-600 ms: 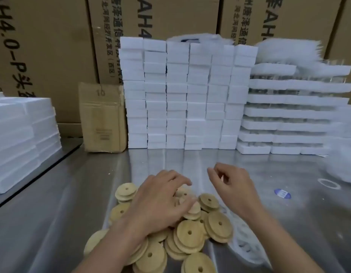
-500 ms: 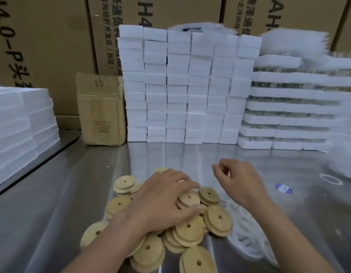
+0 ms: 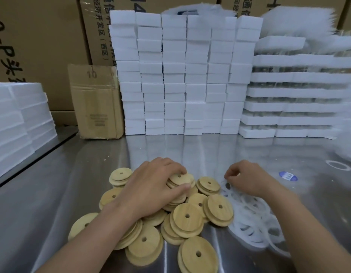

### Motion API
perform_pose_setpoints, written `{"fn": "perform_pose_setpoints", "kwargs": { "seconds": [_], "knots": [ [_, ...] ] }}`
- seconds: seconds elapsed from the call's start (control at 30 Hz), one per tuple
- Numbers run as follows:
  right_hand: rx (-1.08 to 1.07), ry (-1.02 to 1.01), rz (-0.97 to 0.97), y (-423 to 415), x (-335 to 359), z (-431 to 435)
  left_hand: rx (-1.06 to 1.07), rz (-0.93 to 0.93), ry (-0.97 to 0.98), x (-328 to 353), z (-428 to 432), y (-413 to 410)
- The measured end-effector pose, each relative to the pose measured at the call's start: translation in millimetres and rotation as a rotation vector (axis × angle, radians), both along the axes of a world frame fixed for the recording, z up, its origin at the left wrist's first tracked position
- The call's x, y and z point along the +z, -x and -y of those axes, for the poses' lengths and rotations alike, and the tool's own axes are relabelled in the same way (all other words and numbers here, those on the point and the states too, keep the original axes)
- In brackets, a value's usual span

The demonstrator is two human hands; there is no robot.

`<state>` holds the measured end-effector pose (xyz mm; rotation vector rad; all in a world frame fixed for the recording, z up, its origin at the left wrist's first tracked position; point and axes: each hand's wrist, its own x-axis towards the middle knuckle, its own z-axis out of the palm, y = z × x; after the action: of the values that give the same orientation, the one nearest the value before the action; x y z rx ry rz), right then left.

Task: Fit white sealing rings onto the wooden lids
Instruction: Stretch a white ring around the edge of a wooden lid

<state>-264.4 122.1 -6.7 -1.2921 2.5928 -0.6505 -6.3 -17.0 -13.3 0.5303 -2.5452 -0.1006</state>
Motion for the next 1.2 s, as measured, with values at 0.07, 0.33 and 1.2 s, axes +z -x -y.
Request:
{"fn": "perform_pose_setpoints", "kwargs": {
  "seconds": [0.07, 0.33, 1.2],
  "knots": [
    [0.004, 0.002, -0.017, 1.2, -4.6, 2.9, 0.008, -0.067, -0.061, -2.3, 2.8, 0.3],
    [-0.016, 0.023, -0.091, 6.2, -14.8, 10.9, 0.001, -0.221, -0.266, -4.1, 9.5, 0.8],
    [0.205, 1.014, 0.300, -122.2, -8.0, 80.8, -0.147, -0.532, -0.930, -10.1, 36.9, -2.1]
  ]
}}
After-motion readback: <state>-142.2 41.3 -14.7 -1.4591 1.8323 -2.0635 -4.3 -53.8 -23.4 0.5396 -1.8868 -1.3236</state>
